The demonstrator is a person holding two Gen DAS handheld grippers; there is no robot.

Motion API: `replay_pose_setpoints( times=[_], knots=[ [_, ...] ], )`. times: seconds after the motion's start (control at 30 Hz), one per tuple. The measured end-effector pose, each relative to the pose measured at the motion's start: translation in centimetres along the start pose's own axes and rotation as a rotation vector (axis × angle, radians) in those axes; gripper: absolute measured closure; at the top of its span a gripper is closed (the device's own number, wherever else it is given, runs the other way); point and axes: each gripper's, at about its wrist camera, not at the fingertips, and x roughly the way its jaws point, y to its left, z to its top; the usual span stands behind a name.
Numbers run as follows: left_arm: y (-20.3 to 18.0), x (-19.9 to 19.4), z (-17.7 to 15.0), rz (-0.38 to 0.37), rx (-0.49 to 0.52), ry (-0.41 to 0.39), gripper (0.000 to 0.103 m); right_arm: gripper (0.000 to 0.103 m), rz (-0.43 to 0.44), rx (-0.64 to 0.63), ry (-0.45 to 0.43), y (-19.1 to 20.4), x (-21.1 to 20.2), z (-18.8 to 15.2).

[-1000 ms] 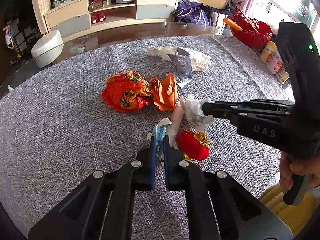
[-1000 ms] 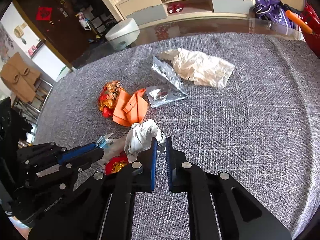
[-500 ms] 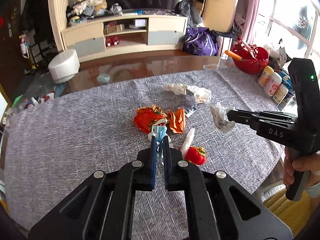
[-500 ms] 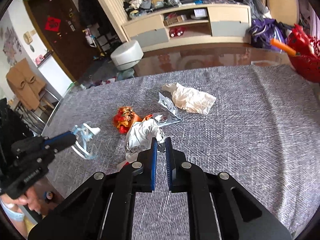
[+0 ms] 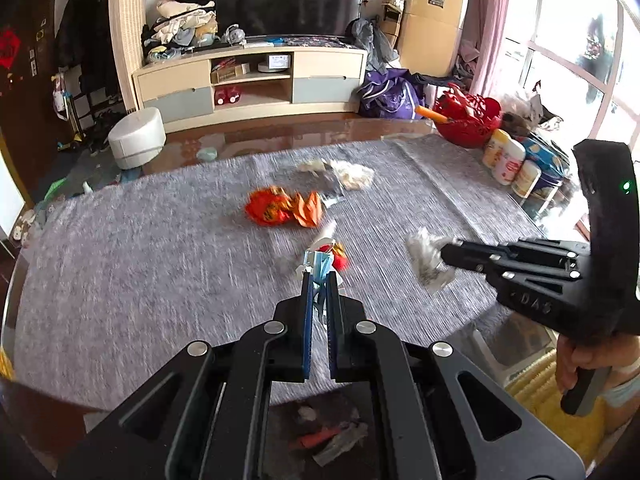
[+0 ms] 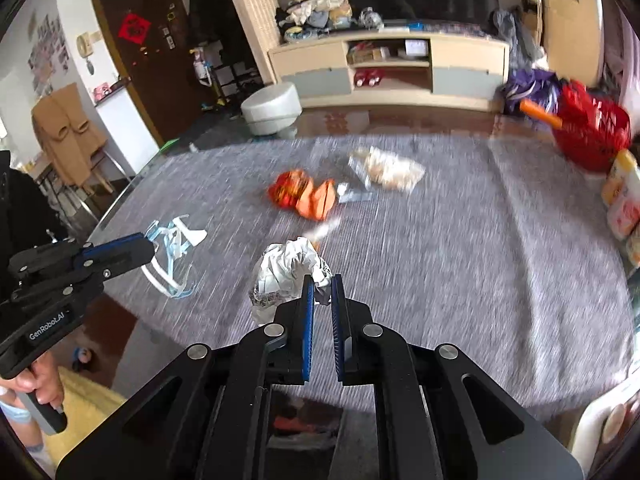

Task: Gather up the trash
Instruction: 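Carry the wrapper and white bag down to the bin with both tools, then open both tools over the bin to release the items, then raise them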

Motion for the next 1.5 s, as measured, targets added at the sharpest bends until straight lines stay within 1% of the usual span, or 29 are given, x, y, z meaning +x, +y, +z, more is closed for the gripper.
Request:
replay_pose_setpoints(
  times=[0.07, 0.17, 0.33, 0.57, 0.7, 0.83, 1.0, 1.03, 1.17, 1.23, 1.3, 1.37, 1.4, 1.43, 1.47, 1.5],
  knots=[
    [-0.4, -0.2, -1.2, -0.005, -0.011, 0.009, 0.098, 0.093, 0.009, 0.008, 0.013, 0.1, 0.0, -1.2],
    [-0.7, -0.3, -3.4, -0.025, -0.053, 0.03, 0.098, 0.093, 0.025, 0.029, 0.034, 0.2, -0.1, -3.3],
    [-1.2, 0.8, -6.6, -0.043, -0.082, 0.085, 0.098, 0.093, 0.044, 0.059, 0.096, 0.5, 1.2, -6.4],
    [-1.0, 2.8, -11.8, -0.049, -0.134, 0.185, 0.098, 0.093, 0.055, 0.074, 0.173, 1.2, 2.9, -9.7],
    [-0.7, 4.1, -14.5, -0.065, -0.169, 0.252, 0.098, 0.093, 0.068, 0.088, 0.233, 1.4, 4.4, -11.1],
    [-1.0, 5.6, -16.5, -0.081, -0.168, 0.324, 0.098, 0.093, 0.064, 0.098, 0.311, 1.7, 6.5, -12.3],
    [-1.2, 6.4, -17.2, -0.106, -0.162, 0.362, 0.098, 0.093, 0.045, 0.111, 0.358, 1.7, 7.7, -12.9],
    [-1.1, 6.5, -17.3, -0.106, -0.165, 0.367, 0.098, 0.09, 0.046, 0.113, 0.364, 1.6, 7.9, -13.0],
    [-0.8, 6.8, -17.5, -0.11, -0.181, 0.384, 0.096, 0.09, 0.063, 0.117, 0.376, 1.9, 8.3, -13.0],
    [-0.7, 6.9, -17.6, -0.102, -0.175, 0.386, 0.09, 0.09, 0.07, 0.123, 0.378, 2.0, 8.4, -12.9],
    [-0.8, 6.8, -17.5, -0.097, -0.172, 0.387, 0.081, 0.089, 0.072, 0.134, 0.382, 1.9, 8.5, -12.9],
    [-0.6, 6.8, -17.5, -0.091, -0.173, 0.386, 0.077, 0.088, 0.072, 0.148, 0.38, 1.5, 8.5, -12.7],
    [-0.5, 6.8, -17.5, -0.089, -0.176, 0.385, 0.075, 0.088, 0.072, 0.156, 0.376, 1.3, 8.4, -12.6],
    [-0.4, 6.8, -17.4, -0.087, -0.18, 0.384, 0.074, 0.08, 0.075, 0.164, 0.372, 1.1, 8.3, -12.5],
    [-0.3, 6.7, -17.4, -0.085, -0.184, 0.382, 0.073, 0.066, 0.077, 0.17, 0.37, 0.8, 8.2, -12.4],
    [-0.2, 6.7, -17.4, -0.081, -0.187, 0.38, 0.072, 0.06, 0.082, 0.178, 0.363, 0.7, 8.0, -12.4]
  ],
)
